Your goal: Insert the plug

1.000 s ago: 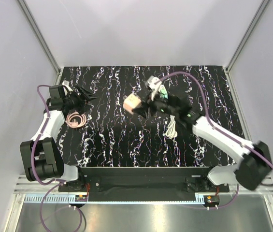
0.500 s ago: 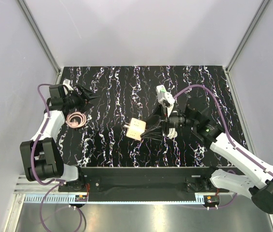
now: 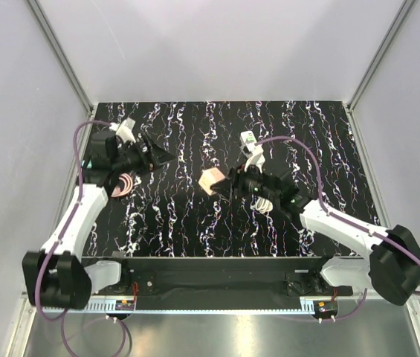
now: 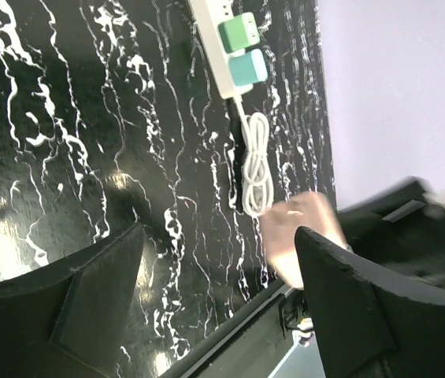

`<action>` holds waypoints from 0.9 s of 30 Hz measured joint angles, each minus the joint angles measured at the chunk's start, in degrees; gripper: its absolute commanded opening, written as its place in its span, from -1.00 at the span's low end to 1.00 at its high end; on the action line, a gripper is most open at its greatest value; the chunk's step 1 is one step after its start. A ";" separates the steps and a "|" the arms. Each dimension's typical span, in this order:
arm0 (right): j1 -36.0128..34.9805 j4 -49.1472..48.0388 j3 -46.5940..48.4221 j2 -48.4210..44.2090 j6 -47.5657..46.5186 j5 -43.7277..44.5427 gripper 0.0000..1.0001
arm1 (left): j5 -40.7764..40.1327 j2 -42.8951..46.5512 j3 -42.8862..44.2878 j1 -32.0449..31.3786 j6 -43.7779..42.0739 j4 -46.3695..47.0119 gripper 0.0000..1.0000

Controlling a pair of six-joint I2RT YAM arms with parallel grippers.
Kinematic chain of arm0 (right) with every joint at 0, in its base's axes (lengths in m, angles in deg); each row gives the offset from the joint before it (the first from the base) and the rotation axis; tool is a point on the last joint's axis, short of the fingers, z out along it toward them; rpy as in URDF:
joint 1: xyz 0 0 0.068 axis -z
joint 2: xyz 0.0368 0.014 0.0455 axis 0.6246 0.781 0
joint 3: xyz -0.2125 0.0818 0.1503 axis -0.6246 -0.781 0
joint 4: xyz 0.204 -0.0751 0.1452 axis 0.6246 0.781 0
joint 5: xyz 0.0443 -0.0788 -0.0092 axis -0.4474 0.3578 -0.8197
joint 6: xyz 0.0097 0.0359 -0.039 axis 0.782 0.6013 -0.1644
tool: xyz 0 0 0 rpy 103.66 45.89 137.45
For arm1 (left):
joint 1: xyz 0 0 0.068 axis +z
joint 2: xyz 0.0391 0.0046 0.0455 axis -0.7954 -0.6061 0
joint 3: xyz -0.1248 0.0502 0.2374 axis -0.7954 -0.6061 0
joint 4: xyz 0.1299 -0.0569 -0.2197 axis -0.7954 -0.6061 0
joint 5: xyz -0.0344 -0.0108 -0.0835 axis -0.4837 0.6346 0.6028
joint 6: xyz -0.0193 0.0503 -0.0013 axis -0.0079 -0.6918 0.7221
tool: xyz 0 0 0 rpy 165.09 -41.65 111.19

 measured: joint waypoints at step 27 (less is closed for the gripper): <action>-0.15 -54.21 -1.68 13.11 42.86 -8.28 -1.00 | 13.88 16.20 -23.69 -7.65 31.65 59.93 0.73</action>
